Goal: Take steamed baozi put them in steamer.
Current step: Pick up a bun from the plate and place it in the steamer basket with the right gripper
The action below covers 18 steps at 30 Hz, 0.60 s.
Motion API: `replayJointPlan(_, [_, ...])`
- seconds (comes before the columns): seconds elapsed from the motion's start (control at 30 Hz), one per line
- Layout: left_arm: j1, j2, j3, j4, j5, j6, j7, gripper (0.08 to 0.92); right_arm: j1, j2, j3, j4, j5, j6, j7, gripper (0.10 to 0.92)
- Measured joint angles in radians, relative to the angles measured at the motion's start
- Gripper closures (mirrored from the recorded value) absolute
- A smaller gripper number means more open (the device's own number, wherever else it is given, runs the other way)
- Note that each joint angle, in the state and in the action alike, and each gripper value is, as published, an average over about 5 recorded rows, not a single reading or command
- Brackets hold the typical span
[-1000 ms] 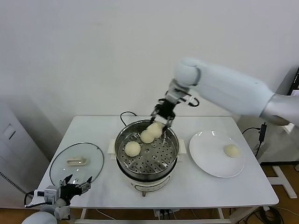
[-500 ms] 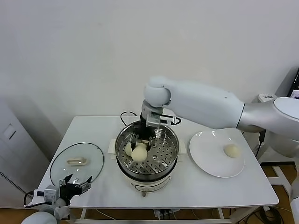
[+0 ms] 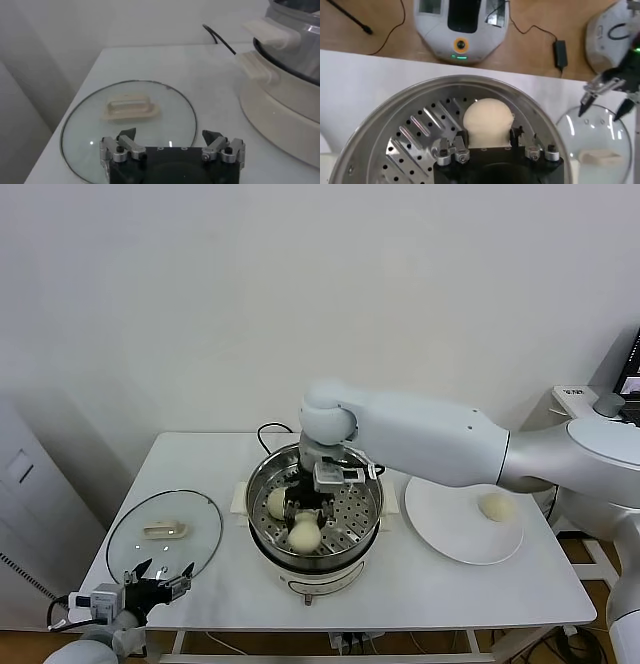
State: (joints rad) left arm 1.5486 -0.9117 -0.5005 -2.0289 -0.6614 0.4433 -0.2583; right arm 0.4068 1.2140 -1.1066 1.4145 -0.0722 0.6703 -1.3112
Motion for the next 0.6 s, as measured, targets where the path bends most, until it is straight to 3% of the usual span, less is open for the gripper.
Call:
replayJointPlan(0.17, [0.007, 0.0, -0.004, -0.001, 0.0, -0.003, 0.0, 0.177, -0.019, -0.005, 0.002, 0.012, -0.034, 0.0, 0.002, 0.461])
replayJointPlan(0.43, [0.013, 0.0, -0.01, -0.001, 0.0, -0.006, 0.001, 0.177, -0.027, -0.01, 0.016, 0.015, -0.066, -0.007, 0.002, 0.237])
replayJointPlan(0.6, [0.012, 0.001, -0.012, -0.002, 0.0, -0.006, 0.001, 0.177, -0.007, -0.021, 0.046, -0.009, -0.064, -0.022, -0.01, 0.204])
